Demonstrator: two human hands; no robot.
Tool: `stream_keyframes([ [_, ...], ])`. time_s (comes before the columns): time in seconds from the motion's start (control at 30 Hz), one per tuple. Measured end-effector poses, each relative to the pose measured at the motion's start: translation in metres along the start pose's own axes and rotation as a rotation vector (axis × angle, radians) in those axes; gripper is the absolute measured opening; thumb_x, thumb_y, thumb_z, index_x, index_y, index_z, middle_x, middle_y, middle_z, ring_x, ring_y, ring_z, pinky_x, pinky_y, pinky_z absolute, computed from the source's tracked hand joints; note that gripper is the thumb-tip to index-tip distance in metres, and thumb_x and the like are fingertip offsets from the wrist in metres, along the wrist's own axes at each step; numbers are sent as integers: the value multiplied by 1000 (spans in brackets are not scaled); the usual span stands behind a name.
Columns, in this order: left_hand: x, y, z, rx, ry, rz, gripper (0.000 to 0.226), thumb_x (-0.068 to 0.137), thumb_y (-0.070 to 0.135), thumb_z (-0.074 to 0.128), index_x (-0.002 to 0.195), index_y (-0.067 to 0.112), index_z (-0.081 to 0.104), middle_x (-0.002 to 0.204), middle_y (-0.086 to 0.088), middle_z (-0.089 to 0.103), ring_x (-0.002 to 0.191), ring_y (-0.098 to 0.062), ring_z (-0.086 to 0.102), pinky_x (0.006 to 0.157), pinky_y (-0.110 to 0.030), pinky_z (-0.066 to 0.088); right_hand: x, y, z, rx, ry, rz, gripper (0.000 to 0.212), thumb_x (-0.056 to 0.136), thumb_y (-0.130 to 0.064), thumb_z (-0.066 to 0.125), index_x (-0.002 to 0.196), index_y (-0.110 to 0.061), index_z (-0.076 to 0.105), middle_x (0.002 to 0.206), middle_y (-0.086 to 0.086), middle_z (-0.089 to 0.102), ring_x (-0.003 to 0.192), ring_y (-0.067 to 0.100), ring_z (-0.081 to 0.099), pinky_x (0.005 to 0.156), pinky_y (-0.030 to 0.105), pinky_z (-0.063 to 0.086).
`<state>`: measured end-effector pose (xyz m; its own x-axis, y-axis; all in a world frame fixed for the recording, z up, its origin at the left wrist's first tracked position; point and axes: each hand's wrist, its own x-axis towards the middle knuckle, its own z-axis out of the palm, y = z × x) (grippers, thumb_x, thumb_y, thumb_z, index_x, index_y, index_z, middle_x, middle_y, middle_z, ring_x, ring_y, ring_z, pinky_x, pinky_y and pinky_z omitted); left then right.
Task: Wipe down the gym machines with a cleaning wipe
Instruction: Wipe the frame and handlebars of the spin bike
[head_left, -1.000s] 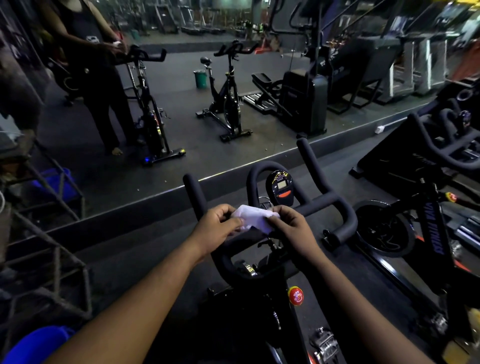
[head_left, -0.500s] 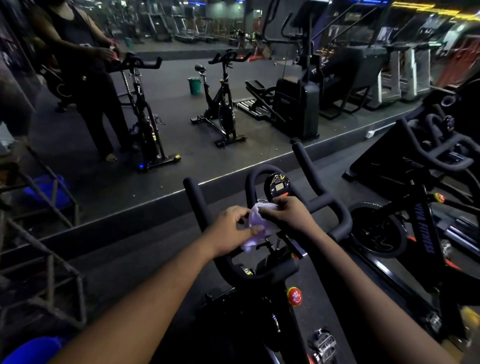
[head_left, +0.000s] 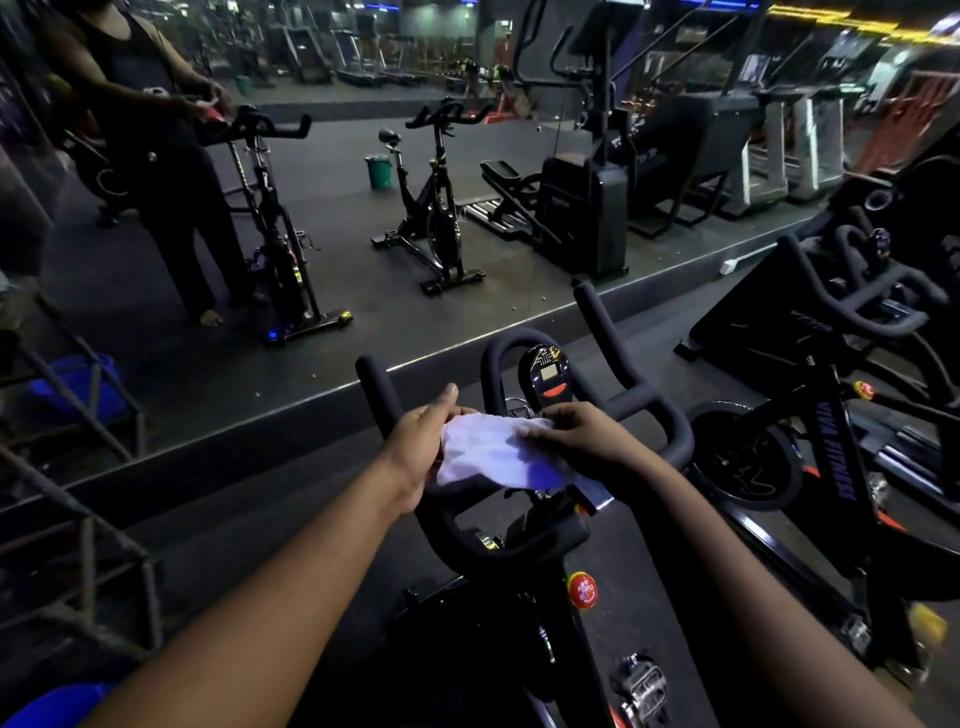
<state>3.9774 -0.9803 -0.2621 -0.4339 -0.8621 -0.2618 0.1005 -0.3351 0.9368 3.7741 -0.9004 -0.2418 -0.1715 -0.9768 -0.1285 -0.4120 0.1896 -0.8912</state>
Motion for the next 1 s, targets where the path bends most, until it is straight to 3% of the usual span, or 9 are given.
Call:
stream_keyframes([
  [0.1, -4, -2, 7, -186, -130, -112, 81, 77, 77, 50, 121, 11, 66, 118, -9, 73, 98, -21, 71, 77, -34, 58, 0, 5, 10, 231, 101, -22, 36, 84, -45, 76, 89, -9, 72, 77, 4, 66, 75, 17, 55, 68, 35, 43],
  [0.2, -9, -22, 13, -215, -192, -142, 103, 62, 90, 56, 126, 10, 66, 120, -13, 72, 105, -22, 70, 81, -35, 59, -9, 5, 26, 548, 258, 29, 23, 94, -31, 70, 84, -10, 67, 69, 3, 62, 58, 11, 52, 52, 21, 41],
  [0.3, -17, -39, 20, -131, -216, -126, 89, 65, 75, 75, 125, 9, 67, 117, -14, 73, 101, -23, 70, 81, -36, 58, -18, 12, 47, 768, 245, 102, 20, 98, -19, 64, 78, -13, 67, 72, 14, 52, 54, 15, 44, 49, 22, 36],
  [0.37, -17, -39, 26, -43, -169, -46, 52, 82, 45, 80, 114, 6, 70, 110, -18, 75, 92, -24, 70, 78, -35, 58, -23, 10, 52, 864, 239, 143, 16, 95, -9, 63, 80, -13, 67, 75, 16, 58, 57, 19, 51, 51, 25, 42],
  [0.47, -4, -33, 24, 190, -27, 171, 15, 92, 16, 74, 95, 2, 74, 96, -19, 77, 84, -22, 67, 80, -38, 54, -23, 5, 47, 812, 223, 166, 14, 93, 1, 59, 84, -9, 65, 70, 12, 62, 49, 14, 56, 44, 22, 45],
  [0.57, 4, -24, 16, 321, 3, 234, 18, 87, 19, 75, 98, 5, 73, 95, -18, 76, 83, -20, 67, 79, -40, 52, -18, 4, 38, 688, 175, 153, 10, 97, -16, 64, 89, -10, 66, 63, 3, 56, 46, 10, 50, 43, 21, 44],
  [0.67, 6, -11, 10, 356, -94, 222, 40, 89, 10, 75, 128, 13, 66, 108, -2, 77, 101, -16, 73, 90, -36, 58, -11, 1, 29, 562, 107, 157, 24, 96, -30, 69, 76, -18, 69, 55, -1, 50, 44, 10, 42, 44, 21, 39],
  [0.83, 8, 6, 11, 325, -157, 370, 33, 94, -5, 64, 113, 22, 68, 95, 11, 77, 90, -2, 68, 82, -19, 55, -6, -8, 21, 727, 79, -92, 15, 91, 1, 68, 85, -10, 77, 82, 9, 74, 68, 13, 67, 62, 22, 52],
  [1.0, 5, 12, 9, 66, -131, 160, 28, 104, 14, 48, 111, 20, 74, 98, -5, 72, 81, -17, 65, 65, -30, 55, 2, -2, 13, 203, 219, -414, 34, 76, 20, 66, 90, -9, 79, 89, -3, 75, 83, 7, 69, 76, 19, 51],
])
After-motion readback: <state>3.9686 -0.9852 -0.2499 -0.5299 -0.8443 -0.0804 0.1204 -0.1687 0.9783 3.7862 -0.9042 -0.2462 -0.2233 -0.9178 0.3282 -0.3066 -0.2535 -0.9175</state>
